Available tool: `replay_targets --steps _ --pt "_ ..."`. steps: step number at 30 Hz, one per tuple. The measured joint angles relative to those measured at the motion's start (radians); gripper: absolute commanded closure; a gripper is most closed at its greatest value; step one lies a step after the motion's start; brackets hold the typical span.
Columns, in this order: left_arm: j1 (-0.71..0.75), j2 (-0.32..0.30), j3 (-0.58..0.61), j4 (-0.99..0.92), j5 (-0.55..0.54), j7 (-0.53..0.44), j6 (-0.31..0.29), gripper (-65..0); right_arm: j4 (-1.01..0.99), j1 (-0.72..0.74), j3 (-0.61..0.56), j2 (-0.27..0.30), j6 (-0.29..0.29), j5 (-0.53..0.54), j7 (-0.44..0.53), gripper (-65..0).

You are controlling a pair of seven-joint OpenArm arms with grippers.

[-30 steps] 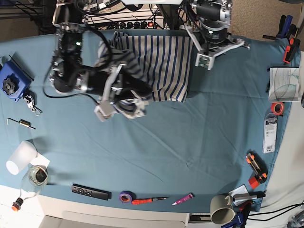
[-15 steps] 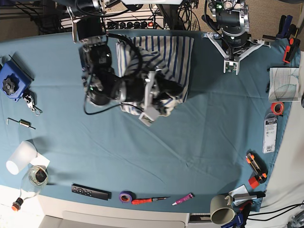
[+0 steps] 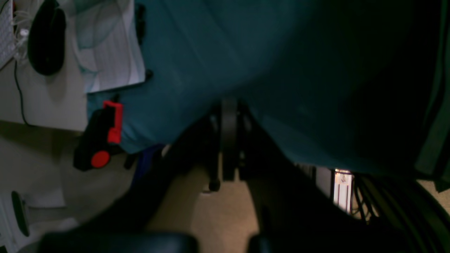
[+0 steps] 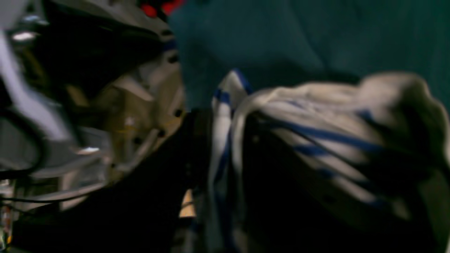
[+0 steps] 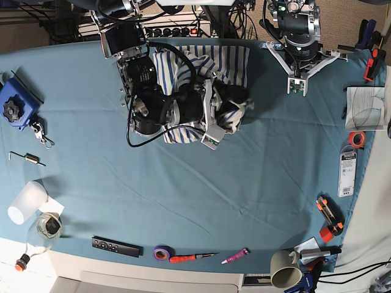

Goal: Fold the T-shirt properly
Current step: 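Lift the sleeve end with the right gripper and fold it over the bundle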

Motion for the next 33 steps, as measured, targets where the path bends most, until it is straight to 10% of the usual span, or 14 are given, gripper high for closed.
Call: replay_targets --steps 5,22,33 --pt "0.000 0.000 0.000 0.000 0.000 0.000 0.000 0.0 0.008 0.000 0.000 0.000 0.000 0.215 0.001 -14.9" --pt "0.000 0.000 0.000 0.000 -0.003 -0.015 0.000 0.0 0.088 -0.003 0.130 0.045 0.000 0.217 0.000 -15.1" --pt "0.000 0.002 0.000 0.000 -0.006 -0.030 0.000 0.0 0.088 -0.006 0.130 0.050 0.000 -0.097 0.000 -10.2"
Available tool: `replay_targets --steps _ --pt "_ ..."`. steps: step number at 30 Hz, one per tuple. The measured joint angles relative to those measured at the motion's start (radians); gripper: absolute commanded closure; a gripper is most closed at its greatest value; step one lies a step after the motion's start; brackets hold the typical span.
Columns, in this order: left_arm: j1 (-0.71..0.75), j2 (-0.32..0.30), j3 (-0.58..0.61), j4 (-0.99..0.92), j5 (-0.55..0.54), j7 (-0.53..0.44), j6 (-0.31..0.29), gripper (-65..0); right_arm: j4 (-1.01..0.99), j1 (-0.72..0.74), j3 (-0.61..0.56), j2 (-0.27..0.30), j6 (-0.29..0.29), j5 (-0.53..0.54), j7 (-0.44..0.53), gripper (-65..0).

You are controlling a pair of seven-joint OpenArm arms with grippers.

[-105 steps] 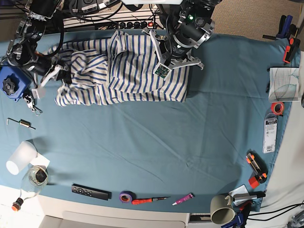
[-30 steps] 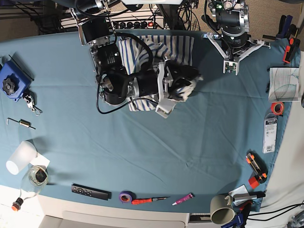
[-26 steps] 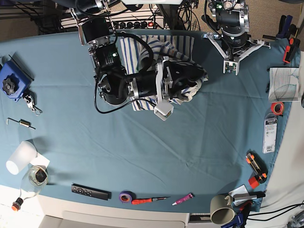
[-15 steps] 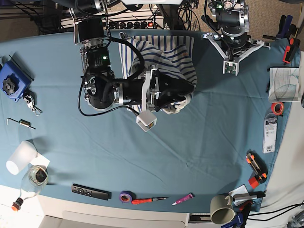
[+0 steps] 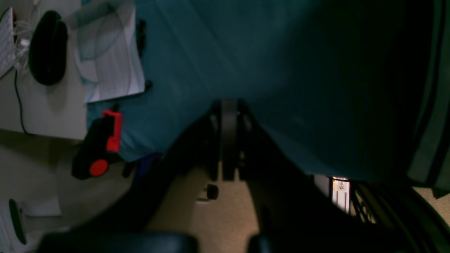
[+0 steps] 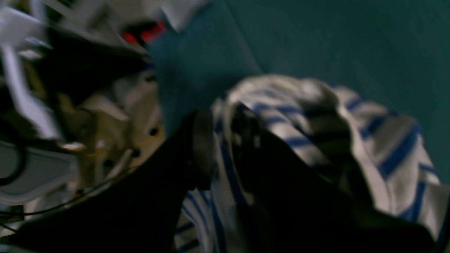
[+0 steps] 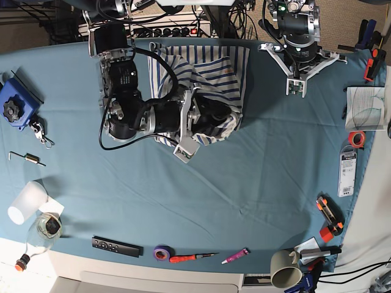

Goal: Fold the T-shirt properly
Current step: 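Lift the sleeve end with the right gripper and fold it over the bundle, then press the folded sleeve down with the right gripper, then withdraw it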

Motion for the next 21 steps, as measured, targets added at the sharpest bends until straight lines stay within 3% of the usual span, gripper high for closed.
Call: replay_targets --steps 4,17,19,21 --pt "0.000 0.000 0.000 0.000 0.000 0.000 0.000 0.0 0.000 -0.001 0.000 -0.001 0.000 -0.023 0.001 0.0" --pt "0.000 0.000 0.000 0.000 0.000 -0.008 0.000 0.0 0.000 -0.001 -0.056 -0.017 0.000 0.044 0.000 0.0" --pt "0.000 0.000 0.000 0.000 -0.005 -0.008 0.000 0.0 0.000 0.000 -0.093 -0.022 0.001 0.013 0.004 0.0" --pt "0.000 0.000 0.000 0.000 -0.024 -0.008 0.000 0.0 0.000 0.002 -0.138 -0.026 0.003 -0.094 0.004 -6.6"
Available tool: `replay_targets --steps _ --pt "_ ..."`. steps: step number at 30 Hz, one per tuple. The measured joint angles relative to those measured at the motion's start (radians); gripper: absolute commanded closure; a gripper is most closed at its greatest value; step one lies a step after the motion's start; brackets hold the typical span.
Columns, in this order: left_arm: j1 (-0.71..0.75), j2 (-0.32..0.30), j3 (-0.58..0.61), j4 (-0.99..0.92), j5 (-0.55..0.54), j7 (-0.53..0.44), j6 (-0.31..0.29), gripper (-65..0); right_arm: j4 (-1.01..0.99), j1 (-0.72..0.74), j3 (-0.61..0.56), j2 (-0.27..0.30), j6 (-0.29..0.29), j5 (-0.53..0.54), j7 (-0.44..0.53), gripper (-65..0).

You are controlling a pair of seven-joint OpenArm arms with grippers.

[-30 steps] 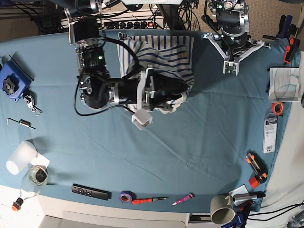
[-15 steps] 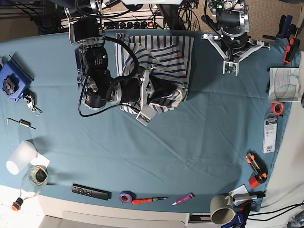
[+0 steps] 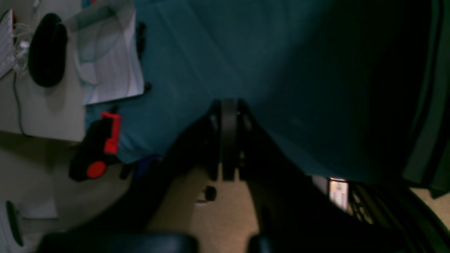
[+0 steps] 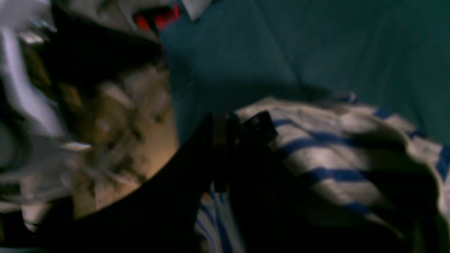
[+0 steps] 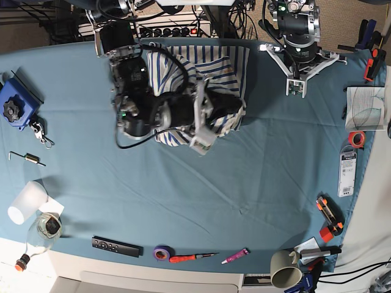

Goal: Fold the T-shirt properly
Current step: 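Press the folded sleeve down with the right gripper, then withdraw it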

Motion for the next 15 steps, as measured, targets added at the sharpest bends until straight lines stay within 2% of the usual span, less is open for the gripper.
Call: replay_targets --steps 3,6,10,15 --pt "0.000 0.000 0.000 0.000 -0.009 0.000 0.000 0.0 0.000 0.000 -0.073 0.000 0.000 -0.116 0.001 -16.1" --pt "-0.001 0.000 0.000 0.000 -0.010 0.000 0.000 0.0 0.000 0.000 -0.136 0.000 0.000 -0.200 0.005 -16.6" --pt "-0.001 0.000 0.000 0.000 -0.010 0.000 0.000 0.0 0.006 0.008 -0.185 -0.016 0.000 -0.238 0.001 -16.6" --pt "-0.001 0.000 0.000 0.000 -0.010 -0.001 0.000 0.0 0.142 0.005 -0.208 -0.033 0.000 -0.291 -0.003 -16.5"
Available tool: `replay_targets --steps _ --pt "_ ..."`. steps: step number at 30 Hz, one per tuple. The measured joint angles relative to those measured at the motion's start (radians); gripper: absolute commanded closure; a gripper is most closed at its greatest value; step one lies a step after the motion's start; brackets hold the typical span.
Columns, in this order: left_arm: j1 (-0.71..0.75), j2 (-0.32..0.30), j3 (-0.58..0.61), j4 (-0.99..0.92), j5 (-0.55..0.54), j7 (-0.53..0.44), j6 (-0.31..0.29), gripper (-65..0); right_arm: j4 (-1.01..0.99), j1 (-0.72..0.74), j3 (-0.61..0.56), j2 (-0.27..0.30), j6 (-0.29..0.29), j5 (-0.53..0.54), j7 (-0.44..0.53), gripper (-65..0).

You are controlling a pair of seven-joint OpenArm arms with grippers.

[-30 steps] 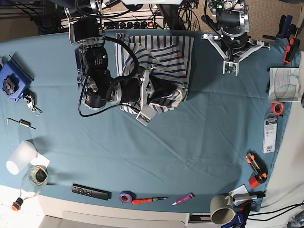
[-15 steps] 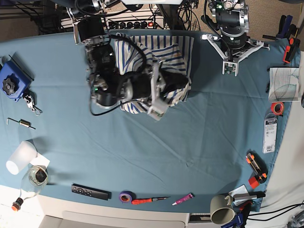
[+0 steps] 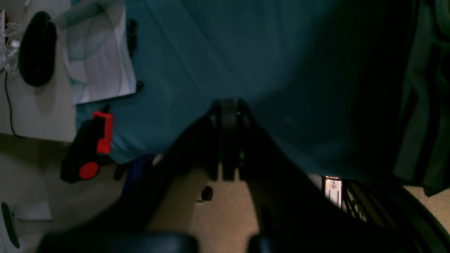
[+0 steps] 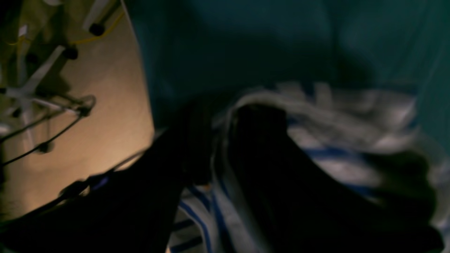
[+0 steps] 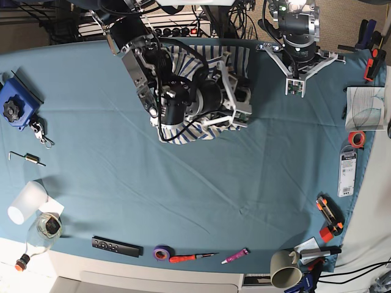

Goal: Fold the T-shirt properly
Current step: 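Press the folded sleeve down with the right gripper, then withdraw it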

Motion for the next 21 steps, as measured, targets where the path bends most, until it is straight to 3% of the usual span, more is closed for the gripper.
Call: replay_targets --steps 5,14,16,19,21 --pt "0.000 0.000 0.000 0.000 0.000 0.000 0.000 0.0 0.055 0.002 0.000 -0.006 0.000 -0.108 0.001 -16.5" --pt "0.000 0.000 0.000 0.000 0.000 0.000 0.000 0.0 0.080 0.002 0.001 -0.005 0.000 -0.119 0.000 -16.5" --pt "0.000 0.000 0.000 0.000 0.000 0.000 0.000 0.0 0.095 0.000 0.014 -0.010 0.003 -0.183 0.051 -16.5" --pt "0.000 0.000 0.000 0.000 0.000 0.000 0.000 0.0 0.100 0.000 0.102 -0.044 -0.093 -0.307 0.120 -16.5" --pt "0.000 0.000 0.000 0.000 -0.001 -0.003 0.000 0.0 0.101 0.001 0.188 -0.066 -0.138 -0.327 0.155 -16.5"
